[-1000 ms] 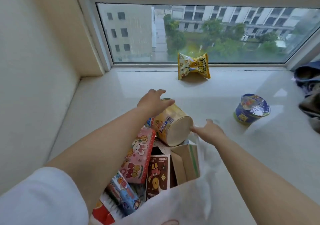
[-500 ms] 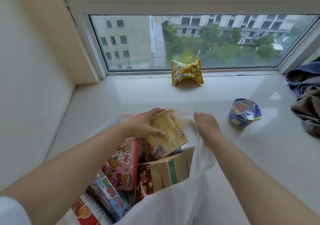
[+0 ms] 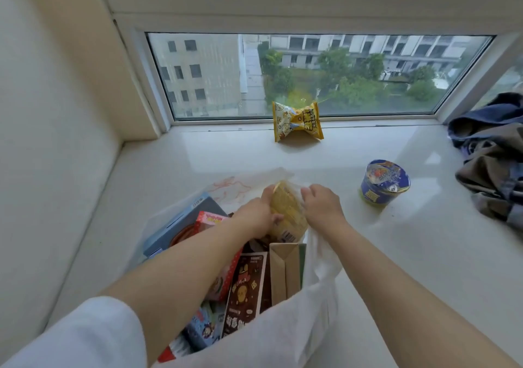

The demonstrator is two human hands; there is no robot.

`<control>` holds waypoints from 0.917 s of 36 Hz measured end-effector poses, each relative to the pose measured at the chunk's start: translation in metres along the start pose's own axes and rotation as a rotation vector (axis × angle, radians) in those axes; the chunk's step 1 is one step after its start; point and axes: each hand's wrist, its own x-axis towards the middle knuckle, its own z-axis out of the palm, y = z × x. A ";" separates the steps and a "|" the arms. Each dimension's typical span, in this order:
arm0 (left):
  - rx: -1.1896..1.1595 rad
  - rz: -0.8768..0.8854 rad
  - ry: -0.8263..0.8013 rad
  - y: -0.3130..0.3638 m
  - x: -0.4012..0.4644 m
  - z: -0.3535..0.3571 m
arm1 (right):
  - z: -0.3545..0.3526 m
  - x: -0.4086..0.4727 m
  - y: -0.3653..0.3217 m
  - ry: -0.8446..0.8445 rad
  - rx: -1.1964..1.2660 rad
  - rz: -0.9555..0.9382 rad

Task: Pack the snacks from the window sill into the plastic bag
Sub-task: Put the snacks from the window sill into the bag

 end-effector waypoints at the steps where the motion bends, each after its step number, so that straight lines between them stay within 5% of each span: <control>1: 0.040 -0.023 0.012 0.002 0.002 -0.001 | 0.001 0.000 -0.004 -0.029 -0.036 -0.005; 6: 0.099 -0.004 -0.029 -0.006 -0.024 -0.016 | -0.012 0.000 -0.009 -0.158 -0.193 0.028; 9: 0.037 -0.068 0.317 -0.035 -0.045 -0.048 | -0.018 0.000 -0.012 -0.124 -0.242 -0.005; 12: 0.100 -0.337 0.660 -0.090 -0.060 -0.074 | -0.013 -0.002 -0.012 -0.070 -0.272 0.037; 16: -0.005 -0.779 0.341 -0.145 -0.088 -0.077 | -0.010 -0.003 -0.007 -0.094 -0.338 0.203; 21: 0.066 -0.756 0.170 -0.157 -0.114 -0.058 | -0.008 -0.007 -0.006 -0.135 -0.406 0.152; 33: -0.015 -0.628 0.773 -0.147 -0.139 -0.086 | -0.072 -0.024 -0.022 0.308 -0.268 -0.043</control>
